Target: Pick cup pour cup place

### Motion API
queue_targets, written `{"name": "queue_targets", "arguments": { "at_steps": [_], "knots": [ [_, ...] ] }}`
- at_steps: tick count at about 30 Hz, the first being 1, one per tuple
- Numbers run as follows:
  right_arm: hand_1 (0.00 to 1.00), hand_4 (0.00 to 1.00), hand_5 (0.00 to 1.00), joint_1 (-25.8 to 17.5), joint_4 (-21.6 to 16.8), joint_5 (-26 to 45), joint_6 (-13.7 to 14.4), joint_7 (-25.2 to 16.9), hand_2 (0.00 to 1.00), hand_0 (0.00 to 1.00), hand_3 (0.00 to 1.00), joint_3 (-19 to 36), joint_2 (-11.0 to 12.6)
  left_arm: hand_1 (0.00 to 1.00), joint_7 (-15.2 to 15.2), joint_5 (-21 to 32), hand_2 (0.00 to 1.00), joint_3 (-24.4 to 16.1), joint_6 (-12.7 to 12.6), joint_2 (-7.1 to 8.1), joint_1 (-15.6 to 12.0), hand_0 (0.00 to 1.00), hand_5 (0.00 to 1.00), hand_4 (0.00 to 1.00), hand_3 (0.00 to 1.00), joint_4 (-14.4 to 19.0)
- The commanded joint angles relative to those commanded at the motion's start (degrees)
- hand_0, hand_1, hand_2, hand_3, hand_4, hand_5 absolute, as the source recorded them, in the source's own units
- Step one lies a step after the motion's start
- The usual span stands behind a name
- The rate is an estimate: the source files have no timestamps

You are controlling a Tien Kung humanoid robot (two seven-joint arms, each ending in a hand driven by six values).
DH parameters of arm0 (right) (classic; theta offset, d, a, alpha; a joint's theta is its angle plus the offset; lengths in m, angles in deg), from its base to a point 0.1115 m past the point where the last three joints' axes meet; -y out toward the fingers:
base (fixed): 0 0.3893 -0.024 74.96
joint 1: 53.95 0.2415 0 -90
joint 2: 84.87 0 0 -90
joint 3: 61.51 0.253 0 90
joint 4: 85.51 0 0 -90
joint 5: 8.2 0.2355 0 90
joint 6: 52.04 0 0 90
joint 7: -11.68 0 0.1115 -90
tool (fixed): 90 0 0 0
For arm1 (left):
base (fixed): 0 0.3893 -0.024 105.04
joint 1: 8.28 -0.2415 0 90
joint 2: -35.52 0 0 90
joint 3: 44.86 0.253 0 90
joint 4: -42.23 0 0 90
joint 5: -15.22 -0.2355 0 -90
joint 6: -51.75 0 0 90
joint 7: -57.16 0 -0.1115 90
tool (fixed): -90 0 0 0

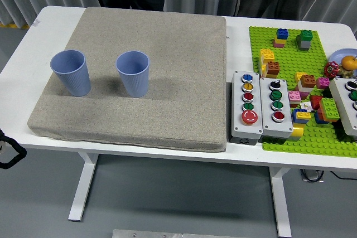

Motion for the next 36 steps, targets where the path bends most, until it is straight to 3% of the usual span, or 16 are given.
{"name": "queue_targets", "arguments": {
  "at_steps": [4, 5, 9, 10, 15, 16, 21, 22, 27, 28, 36],
  "knots": [
    [0.669, 0.002, 0.198, 0.05, 0.00, -0.77, -0.18, 0.28, 0.653, 0.715, 0.613, 0.33, -0.06, 0.781, -0.10, -1.48, 0.909, 1.35, -0.01, -0.02, -1.33, 0.772, 0.643, 0.853, 0.958, -0.42],
    [0.669, 0.002, 0.200, 0.04, 0.00, -0.91, -0.24, 0.35, 0.653, 0.714, 0.614, 0.30, -0.08, 0.787, -0.23, -2.52, 0.912, 2.00, 0.12, -0.03, -1.80, 0.778, 0.596, 0.855, 0.958, -1.09],
    [0.669, 0.002, 0.200, -0.12, 0.00, -1.25, -0.39, 0.45, 0.653, 0.714, 0.614, 0.28, -0.16, 0.787, -0.01, -2.46, 0.912, 3.86, 0.61, -0.42, -2.48, 0.778, 0.596, 0.855, 0.958, -4.25],
    [0.669, 0.002, 0.200, -0.15, 0.00, -1.34, -0.41, 0.47, 0.653, 0.714, 0.614, 0.25, -0.18, 0.792, 0.04, -2.69, 0.918, 4.46, 0.82, -0.75, -2.80, 0.784, 0.538, 0.867, 0.961, -5.06],
    [0.669, 0.002, 0.200, -0.26, 0.00, -1.32, -0.45, 0.47, 0.653, 0.714, 0.614, 0.17, -0.19, 0.792, 0.05, -3.96, 0.918, 5.97, 1.49, -1.54, -3.62, 0.784, 0.538, 0.867, 0.961, -5.86],
    [0.669, 0.002, 0.200, -0.26, 0.00, -1.32, -0.46, 0.47, 0.652, 0.714, 0.614, 0.15, -0.19, 0.816, -0.16, -5.28, 0.956, 6.27, 1.84, -1.63, -3.75, 0.799, 0.494, 0.876, 0.993, -5.94],
    [0.669, 0.002, 0.200, -0.10, 0.00, -1.27, -0.46, 0.44, 0.652, 0.714, 0.614, 0.11, -0.17, 0.816, -0.36, -6.91, 0.956, 7.71, 2.85, -2.06, -3.48, 0.799, 0.494, 0.876, 0.993, -6.93],
    [0.669, 0.002, 0.200, -0.08, 0.00, -1.25, -0.46, 0.44, 0.651, 0.714, 0.613, 0.10, -0.17, 0.825, -0.35, -6.97, 0.965, 7.81, 2.88, -2.11, -3.47, 0.812, 0.386, 0.875, 0.998, -7.01],
    [0.669, 0.002, 0.200, 0.15, 0.00, -1.10, -0.34, 0.46, 0.651, 0.714, 0.613, 0.10, -0.23, 0.825, -0.33, -7.62, 0.965, 9.21, 3.94, -2.83, -2.96, 0.812, 0.386, 0.875, 0.998, -8.13],
    [0.669, 0.002, 0.202, 0.20, 0.00, -1.09, -0.31, 0.48, 0.651, 0.714, 0.614, 0.09, -0.24, 0.835, -0.27, -7.54, 0.983, 9.44, 4.16, -2.99, -2.72, 0.831, 0.279, 0.852, 0.998, -8.59],
    [0.670, 0.002, 0.201, 0.34, 0.00, -0.60, -0.25, 0.38, 0.652, 0.714, 0.615, -0.22, -0.22, 0.847, 0.07, -6.74, 0.998, 10.44, 5.46, -3.36, -2.14, 0.842, 0.254, 0.843, 0.998, -9.94]
  ]
}}
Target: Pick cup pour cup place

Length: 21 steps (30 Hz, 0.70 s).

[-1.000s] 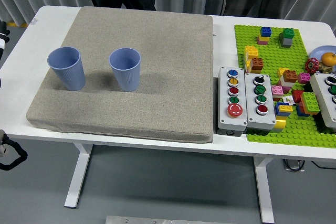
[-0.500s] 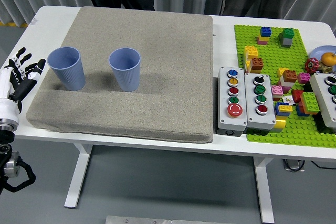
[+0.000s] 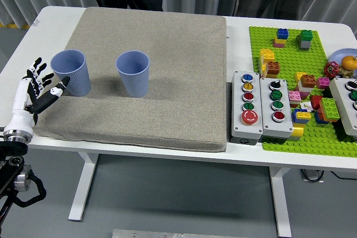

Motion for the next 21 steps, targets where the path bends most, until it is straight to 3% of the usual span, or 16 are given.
{"name": "queue_targets", "arguments": {
  "at_steps": [4, 5, 21],
  "knots": [
    [0.670, 0.002, 0.201, 0.01, 0.00, 0.04, 0.00, -0.03, 0.652, 0.714, 0.615, 0.01, -0.02, 0.847, -0.15, -0.48, 0.998, 0.25, 1.22, -0.19, 0.36, 0.842, 0.254, 0.843, 0.998, -0.48],
    [0.670, 0.002, 0.204, 0.01, 0.00, 0.05, 0.01, -0.03, 0.652, 0.714, 0.615, 0.00, -0.03, 0.861, -0.32, -0.73, 0.998, 0.27, 1.55, -0.20, 0.44, 0.859, 0.117, 0.768, 0.998, -0.55],
    [0.670, 0.002, 0.202, 0.19, 0.00, 0.22, 0.11, -0.04, 0.651, 0.714, 0.615, 0.06, -0.08, 0.865, -0.62, -0.45, 0.998, 0.83, 1.98, -0.70, 2.49, 0.863, 0.162, 0.815, 0.998, -2.27]
  ]
}}
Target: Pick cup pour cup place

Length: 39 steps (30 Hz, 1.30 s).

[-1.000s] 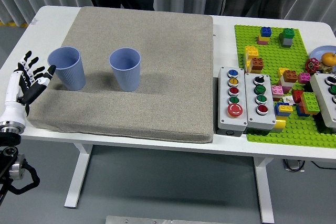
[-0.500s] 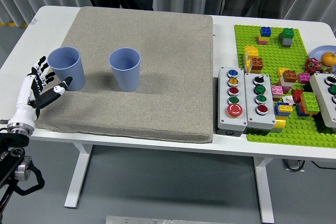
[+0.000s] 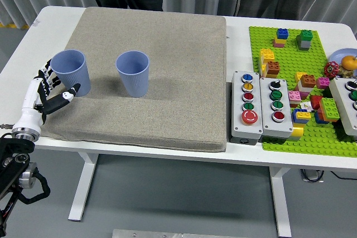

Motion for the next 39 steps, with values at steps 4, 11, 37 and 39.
{"name": "queue_targets", "arguments": {
  "at_steps": [4, 11, 37, 39],
  "knots": [
    [0.670, 0.002, 0.202, -0.03, 0.00, 0.04, -0.01, -0.02, 0.650, 0.714, 0.615, -0.07, 0.01, 0.868, 0.06, 0.40, 0.998, 0.10, -0.10, 0.07, 0.59, 0.863, 0.180, 0.823, 0.998, -0.63],
    [0.670, 0.002, 0.202, -0.10, 0.00, -0.07, -0.04, 0.00, 0.650, 0.714, 0.615, -0.13, -0.01, 0.868, 0.05, 0.92, 0.998, 0.85, -0.06, 0.05, 1.47, 0.863, 0.185, 0.828, 0.998, -1.83],
    [0.670, 0.002, 0.203, 0.28, 0.00, 0.38, -0.16, -0.06, 0.650, 0.714, 0.614, -0.42, 0.06, 0.876, -0.91, 0.24, 0.998, 3.37, -0.17, -0.18, 5.85, 0.867, 0.214, 0.842, 0.998, -4.69],
    [0.670, 0.002, 0.203, 0.31, 0.00, 0.39, -0.16, -0.07, 0.649, 0.714, 0.614, -0.41, 0.06, 0.876, -1.00, 0.22, 0.998, 3.46, -0.13, -0.23, 5.95, 0.868, 0.220, 0.846, 0.998, -4.81]
  ]
}}
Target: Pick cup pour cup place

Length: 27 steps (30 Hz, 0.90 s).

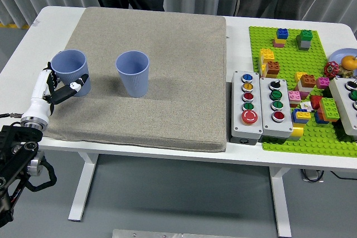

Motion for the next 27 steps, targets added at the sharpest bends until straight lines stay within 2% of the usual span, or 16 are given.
{"name": "queue_targets", "arguments": {
  "at_steps": [12, 22, 23, 27],
  "knots": [
    [0.670, 0.002, 0.203, 0.14, 0.00, -0.30, -0.06, 0.09, 0.649, 0.715, 0.613, 0.26, -0.02, 0.878, -0.15, 0.56, 0.998, 0.63, -0.09, -0.24, 0.68, 0.869, 0.234, 0.849, 0.998, -0.96],
    [0.670, 0.002, 0.203, 0.21, 0.00, -0.22, -0.13, 0.09, 0.649, 0.715, 0.613, 0.17, 0.04, 0.846, -0.03, 0.28, 0.984, 1.13, -1.41, -0.02, 0.83, 0.856, 0.240, 0.851, 0.998, -0.12],
    [0.670, 0.002, 0.203, 0.22, 0.00, -0.27, -0.14, 0.10, 0.649, 0.715, 0.613, 0.18, 0.04, 0.742, -0.15, 0.04, 0.859, 1.26, -1.45, -0.02, 0.77, 0.780, 0.243, 0.847, 0.880, -0.01],
    [0.670, 0.002, 0.203, 0.25, 0.00, -0.46, -0.21, 0.13, 0.649, 0.715, 0.613, 0.23, 0.07, 0.742, -0.59, -0.52, 0.859, 1.70, -1.39, 0.14, 0.66, 0.780, 0.243, 0.847, 0.880, 0.24]
  ]
}}
